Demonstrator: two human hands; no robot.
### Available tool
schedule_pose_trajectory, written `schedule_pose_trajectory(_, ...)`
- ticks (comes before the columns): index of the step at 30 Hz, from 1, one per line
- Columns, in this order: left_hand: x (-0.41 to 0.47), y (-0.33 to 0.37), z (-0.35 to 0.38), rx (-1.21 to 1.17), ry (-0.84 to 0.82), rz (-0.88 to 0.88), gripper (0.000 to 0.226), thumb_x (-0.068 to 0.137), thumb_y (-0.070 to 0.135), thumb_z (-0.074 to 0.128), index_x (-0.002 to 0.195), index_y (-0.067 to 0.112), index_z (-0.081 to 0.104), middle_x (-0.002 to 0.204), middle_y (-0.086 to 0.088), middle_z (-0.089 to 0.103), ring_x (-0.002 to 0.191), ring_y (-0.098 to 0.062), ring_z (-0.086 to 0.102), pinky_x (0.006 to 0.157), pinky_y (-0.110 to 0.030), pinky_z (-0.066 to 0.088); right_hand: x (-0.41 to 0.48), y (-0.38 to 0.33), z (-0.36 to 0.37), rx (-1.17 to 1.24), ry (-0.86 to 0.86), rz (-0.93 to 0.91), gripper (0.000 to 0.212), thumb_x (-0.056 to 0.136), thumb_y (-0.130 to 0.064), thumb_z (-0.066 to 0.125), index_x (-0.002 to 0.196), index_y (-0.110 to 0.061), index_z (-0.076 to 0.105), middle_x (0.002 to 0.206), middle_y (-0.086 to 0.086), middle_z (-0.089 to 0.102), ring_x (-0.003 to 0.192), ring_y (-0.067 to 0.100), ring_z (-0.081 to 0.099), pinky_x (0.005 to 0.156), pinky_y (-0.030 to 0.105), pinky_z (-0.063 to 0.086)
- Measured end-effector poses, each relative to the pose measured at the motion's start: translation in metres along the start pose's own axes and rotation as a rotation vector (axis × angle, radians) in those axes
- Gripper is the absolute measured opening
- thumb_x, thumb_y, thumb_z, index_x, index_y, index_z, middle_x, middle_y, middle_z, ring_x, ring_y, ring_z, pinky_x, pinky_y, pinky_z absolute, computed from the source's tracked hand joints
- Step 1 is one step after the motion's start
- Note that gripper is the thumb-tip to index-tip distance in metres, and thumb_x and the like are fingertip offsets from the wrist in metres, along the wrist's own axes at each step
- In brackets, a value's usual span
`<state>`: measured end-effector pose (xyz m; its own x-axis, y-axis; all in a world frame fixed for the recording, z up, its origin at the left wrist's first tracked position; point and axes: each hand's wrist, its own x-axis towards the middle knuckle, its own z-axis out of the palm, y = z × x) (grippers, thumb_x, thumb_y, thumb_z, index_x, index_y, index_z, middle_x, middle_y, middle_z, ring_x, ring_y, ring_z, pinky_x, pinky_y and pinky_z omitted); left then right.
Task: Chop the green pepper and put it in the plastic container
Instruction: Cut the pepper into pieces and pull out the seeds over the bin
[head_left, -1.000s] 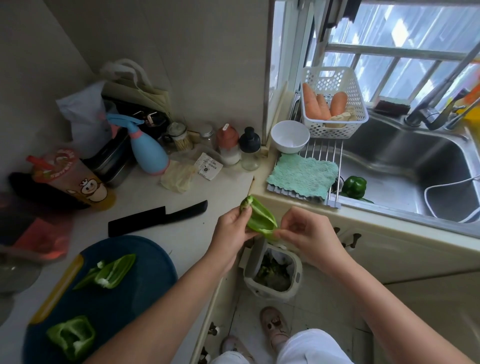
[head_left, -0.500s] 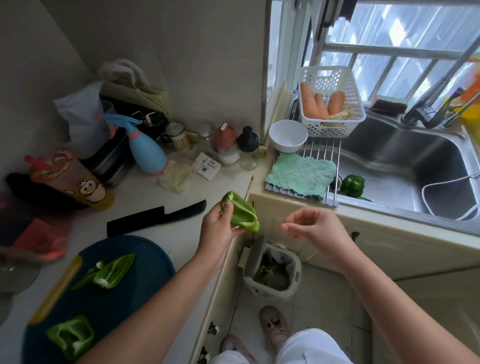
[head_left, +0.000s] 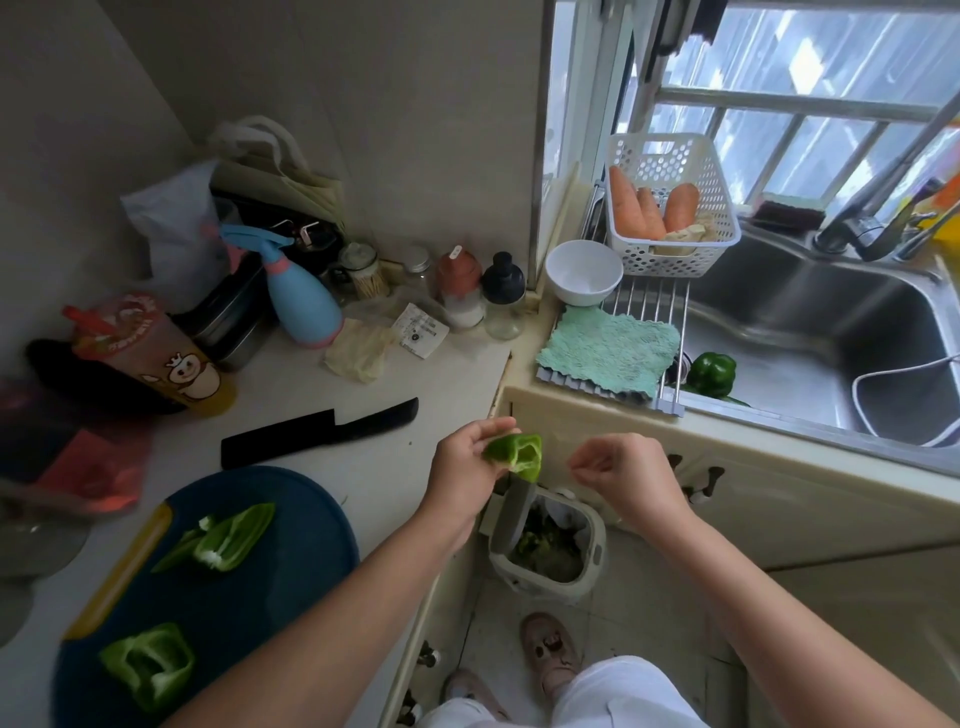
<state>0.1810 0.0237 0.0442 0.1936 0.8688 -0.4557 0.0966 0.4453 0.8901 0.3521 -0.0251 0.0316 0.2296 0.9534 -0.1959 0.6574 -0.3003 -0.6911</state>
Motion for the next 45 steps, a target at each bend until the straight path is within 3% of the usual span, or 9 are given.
schedule_pose_trajectory(6,0.002,0.001,0.005,-0.113,0.064,-0.073,0.03,0.087,-0.008,0.052,0.109,0.009,0.062,0.102,-0.003,0.065,0.094,-0.012,0.063,0.081,-0.022,0.05,0.006,0.001,0.003,-0.106,-0.064,-0.002,0.016,0.083,-0.008,0.066,0.087,-0.018,0.077,0.084,-0.002,0.074,0.081,0.013,0.068,0.079,0.029,0.054)
schedule_pose_trajectory(9,0.004,0.002,0.005,-0.191,0.068,-0.117,0.03,0.089,-0.008,0.05,0.116,0.004,0.057,0.108,-0.008,0.063,0.096,-0.016,0.062,0.077,-0.02,0.05,0.006,0.002,0.003,-0.105,-0.06,-0.003,0.018,0.08,-0.005,0.067,0.081,-0.02,0.076,0.077,-0.005,0.072,0.076,0.011,0.066,0.076,0.03,0.055)
schedule_pose_trajectory(13,0.005,0.003,0.004,-0.212,0.05,-0.148,0.028,0.089,-0.01,0.048,0.114,0.0,0.056,0.104,-0.009,0.063,0.099,-0.02,0.061,0.083,-0.026,0.05,0.005,-0.003,0.001,-0.044,-0.011,-0.027,0.016,0.076,-0.01,0.076,0.073,-0.022,0.067,0.068,-0.014,0.062,0.064,-0.002,0.056,0.062,0.016,0.046)
schedule_pose_trajectory(18,0.005,0.003,0.004,-0.167,0.013,-0.168,0.023,0.088,-0.008,0.051,0.106,0.001,0.061,0.105,-0.013,0.065,0.101,-0.023,0.064,0.085,-0.028,0.053,0.0,-0.02,-0.008,-0.051,-0.072,-0.356,0.019,0.08,-0.028,0.072,0.098,-0.026,0.068,0.091,-0.014,0.057,0.079,0.0,0.052,0.069,0.013,0.045)
schedule_pose_trajectory(21,0.005,0.005,0.006,-0.085,-0.025,-0.193,0.021,0.087,-0.007,0.052,0.1,0.003,0.064,0.106,-0.017,0.066,0.1,-0.026,0.065,0.089,-0.034,0.054,0.003,-0.02,-0.003,-0.209,-0.149,-0.55,0.031,0.083,-0.029,0.07,0.114,-0.024,0.068,0.102,-0.007,0.056,0.091,0.01,0.052,0.079,0.023,0.048)
schedule_pose_trajectory(27,0.001,0.012,0.003,0.045,-0.073,-0.219,0.024,0.087,-0.01,0.05,0.108,-0.003,0.059,0.104,-0.018,0.065,0.094,-0.025,0.067,0.077,-0.028,0.058,0.008,-0.019,-0.003,-0.236,-0.191,-0.635,0.024,0.081,-0.023,0.074,0.104,-0.02,0.072,0.094,-0.002,0.058,0.079,0.013,0.059,0.072,0.033,0.055)
schedule_pose_trajectory(31,-0.002,0.021,0.001,-0.03,-0.083,-0.215,0.022,0.087,-0.012,0.047,0.102,-0.003,0.06,0.1,-0.018,0.066,0.091,-0.025,0.067,0.07,-0.025,0.059,0.007,-0.019,-0.002,-0.251,-0.092,-0.741,0.024,0.075,-0.02,0.078,0.098,-0.017,0.075,0.084,0.0,0.061,0.07,0.015,0.059,0.061,0.033,0.055)
schedule_pose_trajectory(37,-0.004,0.025,-0.001,-0.06,-0.095,-0.198,0.023,0.087,-0.013,0.047,0.101,-0.002,0.061,0.103,-0.021,0.065,0.092,-0.026,0.066,0.07,-0.025,0.059,0.003,-0.02,0.003,-0.178,0.011,-0.744,0.024,0.072,-0.018,0.081,0.095,-0.019,0.077,0.083,-0.003,0.065,0.07,0.015,0.061,0.06,0.03,0.055)
schedule_pose_trajectory(45,-0.007,0.018,0.0,0.157,-0.138,-0.225,0.026,0.086,-0.011,0.05,0.11,-0.007,0.056,0.107,-0.021,0.064,0.095,-0.027,0.067,0.077,-0.028,0.058,0.009,-0.025,-0.015,-0.153,-0.32,-0.664,0.013,0.084,-0.019,0.07,0.096,-0.022,0.075,0.089,-0.006,0.064,0.074,0.006,0.061,0.068,0.024,0.053)
